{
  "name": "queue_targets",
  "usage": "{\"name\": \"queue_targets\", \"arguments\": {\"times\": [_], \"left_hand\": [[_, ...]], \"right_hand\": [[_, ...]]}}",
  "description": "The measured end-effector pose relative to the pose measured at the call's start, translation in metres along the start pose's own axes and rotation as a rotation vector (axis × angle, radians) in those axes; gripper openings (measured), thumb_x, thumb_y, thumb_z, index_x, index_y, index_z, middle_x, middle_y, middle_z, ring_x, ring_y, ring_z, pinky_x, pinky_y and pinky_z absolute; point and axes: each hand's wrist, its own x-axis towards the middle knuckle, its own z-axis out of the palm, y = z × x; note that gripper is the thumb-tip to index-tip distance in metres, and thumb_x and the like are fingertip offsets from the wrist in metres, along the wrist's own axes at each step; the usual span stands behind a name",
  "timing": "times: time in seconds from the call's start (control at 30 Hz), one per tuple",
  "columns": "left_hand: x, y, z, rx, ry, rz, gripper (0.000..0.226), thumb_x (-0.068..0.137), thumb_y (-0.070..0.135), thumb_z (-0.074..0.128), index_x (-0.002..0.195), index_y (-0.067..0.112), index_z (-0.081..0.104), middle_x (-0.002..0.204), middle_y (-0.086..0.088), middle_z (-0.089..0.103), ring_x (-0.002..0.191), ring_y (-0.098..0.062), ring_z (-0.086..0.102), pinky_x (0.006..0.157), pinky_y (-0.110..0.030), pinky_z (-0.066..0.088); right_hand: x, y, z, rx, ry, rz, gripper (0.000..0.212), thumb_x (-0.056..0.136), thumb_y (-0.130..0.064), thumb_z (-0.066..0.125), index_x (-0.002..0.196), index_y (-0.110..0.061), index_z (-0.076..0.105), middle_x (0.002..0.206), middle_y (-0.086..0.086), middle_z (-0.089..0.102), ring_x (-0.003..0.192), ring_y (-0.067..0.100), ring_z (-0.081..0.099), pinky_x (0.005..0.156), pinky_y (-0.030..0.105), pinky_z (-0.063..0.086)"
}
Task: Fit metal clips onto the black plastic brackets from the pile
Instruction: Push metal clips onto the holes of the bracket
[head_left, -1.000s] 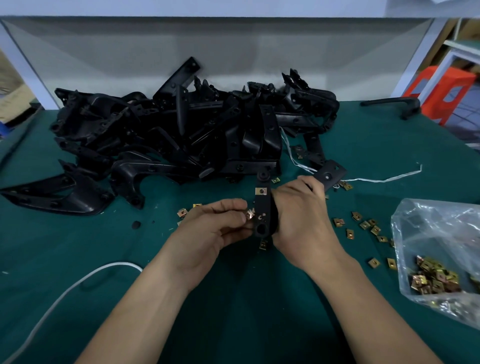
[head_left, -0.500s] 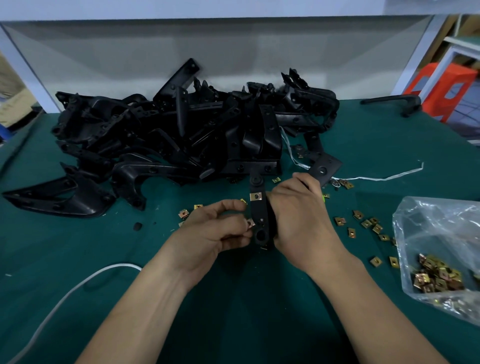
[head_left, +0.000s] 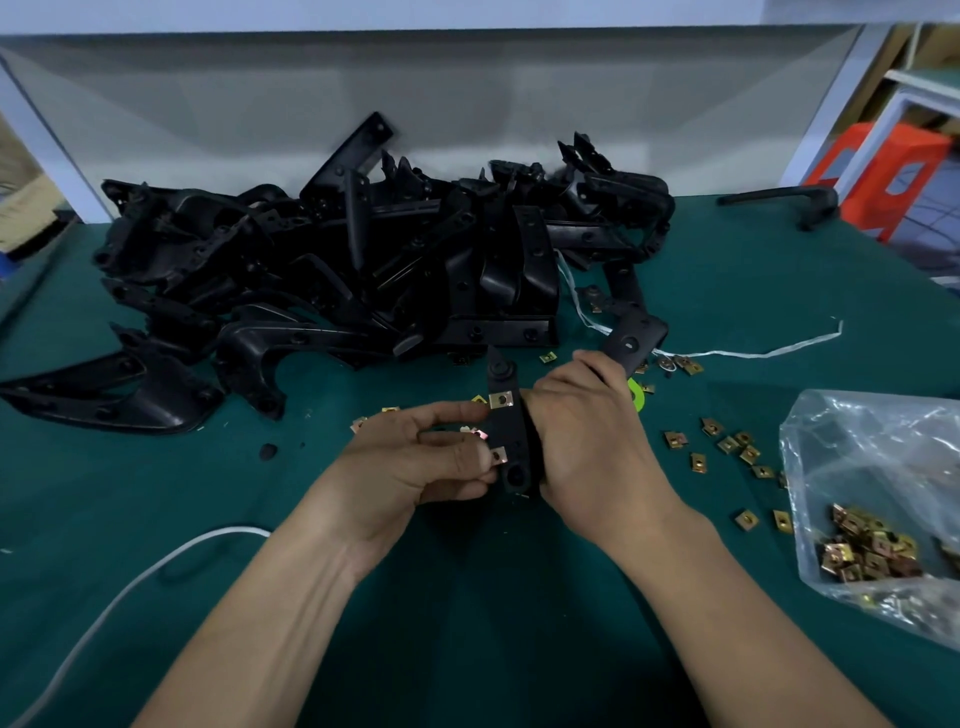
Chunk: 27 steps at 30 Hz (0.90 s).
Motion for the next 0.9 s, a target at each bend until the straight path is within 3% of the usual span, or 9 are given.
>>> {"name": "queue_targets", "arguments": {"times": [0.33,0.43,0.53,0.63,0.77,0.83,0.9], "left_hand": [[0.002,-0.012,0.008,-0.049,0.06,0.085,0.062,0.047,0.017,0.09,0.107,0.01,0.073,0.079,-0.01,0.074,0.066,-0.017,0.07,0.055,-0.021,0.054],[0.003,-0.014,0.01,-0.059,0.033,0.094,0.081,0.046,0.019,0.101,0.117,0.001,0.067,0.08,-0.008,0.074,0.07,-0.016,0.071,0.058,-0.022,0.055],[0.005,-0.014,0.01,-0.088,-0.022,0.112,0.1,0.031,0.044,0.103,0.113,0.0,0.068,0.08,-0.007,0.073,0.073,-0.017,0.071,0.063,-0.025,0.057],[0.005,-0.014,0.008,-0.072,-0.093,0.186,0.086,0.036,0.046,0.101,0.103,0.001,0.071,0.076,-0.006,0.072,0.071,-0.018,0.068,0.065,-0.026,0.057],[0.001,-0.01,0.006,-0.046,-0.061,0.312,0.065,0.041,0.042,0.101,0.089,0.006,0.075,0.074,-0.012,0.071,0.066,-0.02,0.065,0.065,-0.026,0.056],[-0.001,-0.008,0.01,-0.002,0.065,0.364,0.052,0.051,0.024,0.1,0.093,0.005,0.076,0.079,-0.015,0.073,0.07,-0.02,0.067,0.069,-0.025,0.057],[-0.003,-0.006,0.022,0.091,0.229,0.417,0.031,0.069,-0.003,0.087,0.095,0.011,0.079,0.082,-0.01,0.077,0.073,-0.014,0.07,0.07,-0.019,0.056]], "right_hand": [[-0.001,-0.002,0.007,0.027,-0.024,0.011,0.018,0.066,-0.016,0.07,0.079,-0.025,0.063,0.07,-0.011,0.056,0.086,0.018,0.053,0.102,0.022,0.018],[-0.001,-0.003,0.005,0.073,-0.013,0.012,0.019,0.065,-0.016,0.07,0.08,-0.025,0.062,0.069,-0.011,0.053,0.084,0.017,0.052,0.1,0.022,0.021],[-0.002,-0.005,0.0,0.137,-0.01,0.0,0.021,0.063,-0.016,0.07,0.077,-0.026,0.056,0.068,-0.011,0.052,0.084,0.018,0.053,0.101,0.025,0.025],[-0.001,-0.011,-0.005,0.242,0.011,-0.049,0.028,0.066,-0.019,0.067,0.077,-0.032,0.044,0.067,-0.013,0.049,0.081,0.015,0.052,0.1,0.028,0.03],[-0.002,-0.015,-0.003,0.235,0.01,-0.063,0.028,0.067,-0.016,0.067,0.075,-0.03,0.045,0.067,-0.015,0.042,0.077,0.014,0.05,0.101,0.03,0.031],[-0.002,-0.011,-0.003,0.151,0.003,-0.02,0.029,0.064,-0.017,0.069,0.074,-0.031,0.045,0.067,-0.017,0.042,0.077,0.013,0.048,0.098,0.03,0.03],[-0.002,-0.007,-0.006,0.013,-0.013,0.038,0.024,0.063,-0.025,0.067,0.074,-0.03,0.047,0.068,-0.016,0.045,0.079,0.013,0.047,0.095,0.028,0.026]]}}
